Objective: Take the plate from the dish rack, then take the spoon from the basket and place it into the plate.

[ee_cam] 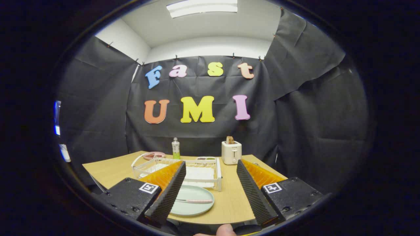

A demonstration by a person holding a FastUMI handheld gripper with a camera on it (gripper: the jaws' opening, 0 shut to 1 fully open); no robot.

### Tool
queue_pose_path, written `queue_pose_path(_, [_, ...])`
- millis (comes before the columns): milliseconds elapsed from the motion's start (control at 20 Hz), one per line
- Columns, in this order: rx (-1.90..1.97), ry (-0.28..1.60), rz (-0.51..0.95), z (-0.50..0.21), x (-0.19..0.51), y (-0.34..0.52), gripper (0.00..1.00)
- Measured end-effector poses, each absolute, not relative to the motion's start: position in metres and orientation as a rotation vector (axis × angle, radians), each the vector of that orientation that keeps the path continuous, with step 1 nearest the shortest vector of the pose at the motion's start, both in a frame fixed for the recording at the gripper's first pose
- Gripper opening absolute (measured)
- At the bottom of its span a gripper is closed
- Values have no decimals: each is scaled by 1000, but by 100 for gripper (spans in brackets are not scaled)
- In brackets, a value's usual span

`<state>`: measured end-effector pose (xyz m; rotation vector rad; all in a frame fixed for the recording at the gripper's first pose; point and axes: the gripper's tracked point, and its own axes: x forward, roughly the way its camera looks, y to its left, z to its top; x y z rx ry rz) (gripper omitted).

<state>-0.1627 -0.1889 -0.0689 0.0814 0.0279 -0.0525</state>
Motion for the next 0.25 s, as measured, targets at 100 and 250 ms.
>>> queue_pose_path(100, [79, 28, -55, -67, -163, -191, 100])
queue_pose_path(250, [97, 29, -51, -64, -167, -191, 100])
